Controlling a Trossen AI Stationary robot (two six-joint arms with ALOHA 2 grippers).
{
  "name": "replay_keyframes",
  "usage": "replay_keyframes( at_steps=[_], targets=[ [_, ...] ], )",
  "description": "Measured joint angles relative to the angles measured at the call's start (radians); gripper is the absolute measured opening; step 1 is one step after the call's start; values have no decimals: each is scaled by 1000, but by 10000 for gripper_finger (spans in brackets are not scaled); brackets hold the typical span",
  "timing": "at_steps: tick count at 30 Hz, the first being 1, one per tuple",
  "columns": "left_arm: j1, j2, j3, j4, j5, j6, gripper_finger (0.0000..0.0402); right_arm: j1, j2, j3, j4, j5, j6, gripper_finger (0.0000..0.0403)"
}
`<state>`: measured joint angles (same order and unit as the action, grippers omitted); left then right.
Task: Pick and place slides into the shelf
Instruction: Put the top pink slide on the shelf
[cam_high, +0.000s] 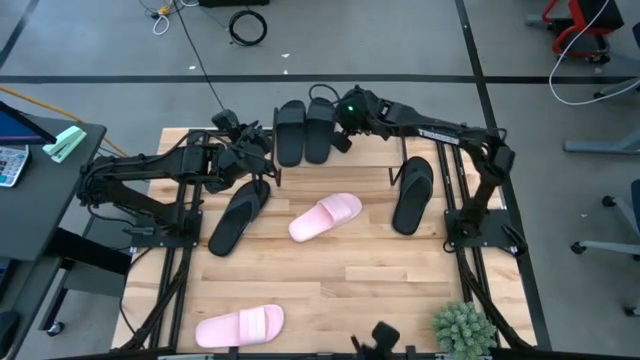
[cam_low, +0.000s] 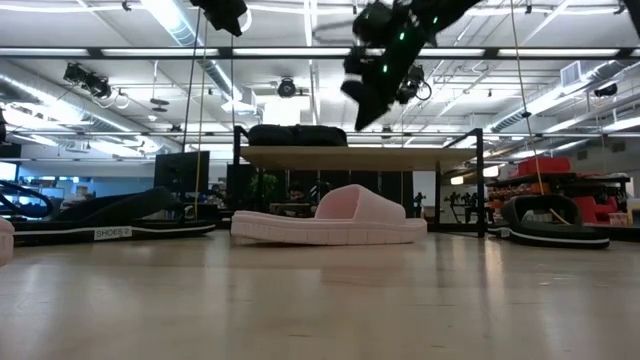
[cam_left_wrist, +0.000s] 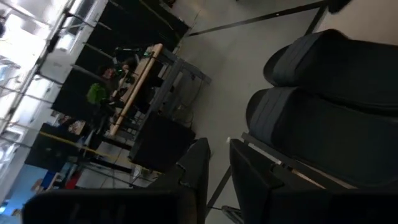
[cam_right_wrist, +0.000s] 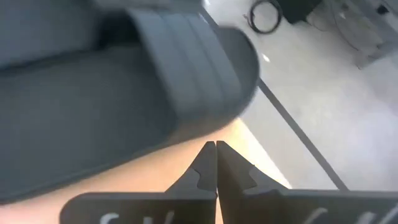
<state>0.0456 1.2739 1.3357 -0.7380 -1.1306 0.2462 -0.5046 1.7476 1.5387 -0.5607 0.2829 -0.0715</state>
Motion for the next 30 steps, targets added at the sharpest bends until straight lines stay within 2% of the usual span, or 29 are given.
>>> replay_keyframes(
  at_steps=[2,4,11,14,18,22,26,30],
  targets=[
    [-4,0,0,0,57,0,75,37,-51,0,-39,0,23,0],
    [-12,0,0,0,155,-4,74,81,-105,0,-88,1,40,0],
    [-100,10,1,-46,649,-20,61,298,-280,-2,-318,5,183,0],
    [-145,42,1,-97,768,0,62,405,-335,-30,-388,7,257,1],
    [-195,132,-31,-38,777,122,80,550,-405,-128,-415,27,362,1],
    [-211,260,-70,109,774,268,105,695,-465,-278,-414,120,516,1],
    [-196,401,-71,211,689,346,135,813,-505,-429,-404,192,704,2],
    [-178,507,-71,328,681,427,170,901,-522,-529,-404,199,857,1]
  ],
)
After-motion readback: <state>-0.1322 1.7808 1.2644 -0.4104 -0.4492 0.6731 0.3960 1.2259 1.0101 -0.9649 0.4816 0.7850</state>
